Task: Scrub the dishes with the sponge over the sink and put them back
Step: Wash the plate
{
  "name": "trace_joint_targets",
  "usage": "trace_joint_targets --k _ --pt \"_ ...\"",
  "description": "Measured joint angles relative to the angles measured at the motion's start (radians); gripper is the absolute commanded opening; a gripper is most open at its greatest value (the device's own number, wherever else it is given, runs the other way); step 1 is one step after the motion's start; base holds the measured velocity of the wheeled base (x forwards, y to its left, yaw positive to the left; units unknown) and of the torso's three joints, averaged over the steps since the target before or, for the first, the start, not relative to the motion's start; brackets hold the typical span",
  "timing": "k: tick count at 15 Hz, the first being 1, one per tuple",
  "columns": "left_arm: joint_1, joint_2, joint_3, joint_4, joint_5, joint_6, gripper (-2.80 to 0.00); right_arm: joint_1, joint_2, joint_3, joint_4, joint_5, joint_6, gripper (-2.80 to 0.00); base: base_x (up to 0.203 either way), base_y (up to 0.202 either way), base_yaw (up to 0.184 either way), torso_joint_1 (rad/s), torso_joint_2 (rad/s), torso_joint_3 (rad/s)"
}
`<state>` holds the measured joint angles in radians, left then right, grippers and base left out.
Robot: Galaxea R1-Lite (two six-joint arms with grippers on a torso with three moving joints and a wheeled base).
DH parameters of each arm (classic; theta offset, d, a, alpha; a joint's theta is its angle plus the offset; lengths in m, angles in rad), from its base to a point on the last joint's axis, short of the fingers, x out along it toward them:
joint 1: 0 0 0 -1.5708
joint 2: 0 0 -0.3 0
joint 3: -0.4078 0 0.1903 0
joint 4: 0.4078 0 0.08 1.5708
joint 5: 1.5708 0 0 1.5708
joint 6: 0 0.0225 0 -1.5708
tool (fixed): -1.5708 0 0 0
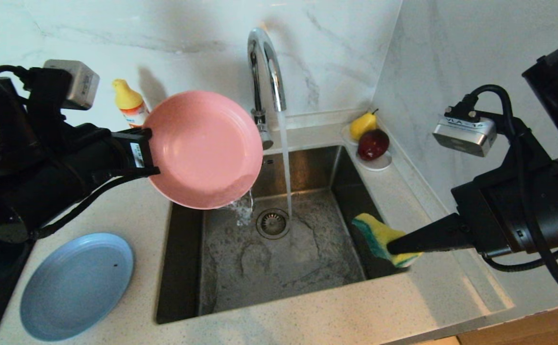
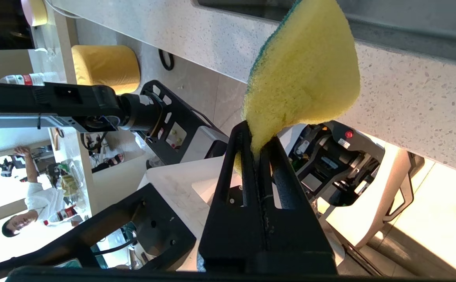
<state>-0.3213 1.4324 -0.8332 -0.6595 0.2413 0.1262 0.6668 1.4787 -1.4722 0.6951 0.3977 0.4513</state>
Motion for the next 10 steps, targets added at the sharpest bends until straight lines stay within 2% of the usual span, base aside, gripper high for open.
trace_joint_targets --k 2,4,8,10 --pt "0.000 -0.026 0.039 -0.077 -0.003 0.025 -2.80 0.000 0.002 0.007 -0.001 0.000 0.001 -2.80 0.000 0.000 0.000 0.000 0.00 0.000" --pt "0.001 -0.048 0.061 -0.106 -0.004 0.051 -2.80 0.000 0.006 0.011 -0.003 0.000 0.000 -2.80 0.000 0.000 0.000 0.000 0.00 0.000" --pt "0.001 -0.085 0.084 -0.098 -0.015 0.041 -2.80 0.010 -0.001 0.010 0.007 0.007 -0.001 -2.80 0.000 0.000 0.000 0.000 0.00 0.000" --pt "0.000 -0.095 0.104 -0.088 -0.043 0.009 -2.80 0.019 -0.006 0.001 0.008 0.009 -0.001 -2.80 0.000 0.000 0.000 0.000 0.00 0.000"
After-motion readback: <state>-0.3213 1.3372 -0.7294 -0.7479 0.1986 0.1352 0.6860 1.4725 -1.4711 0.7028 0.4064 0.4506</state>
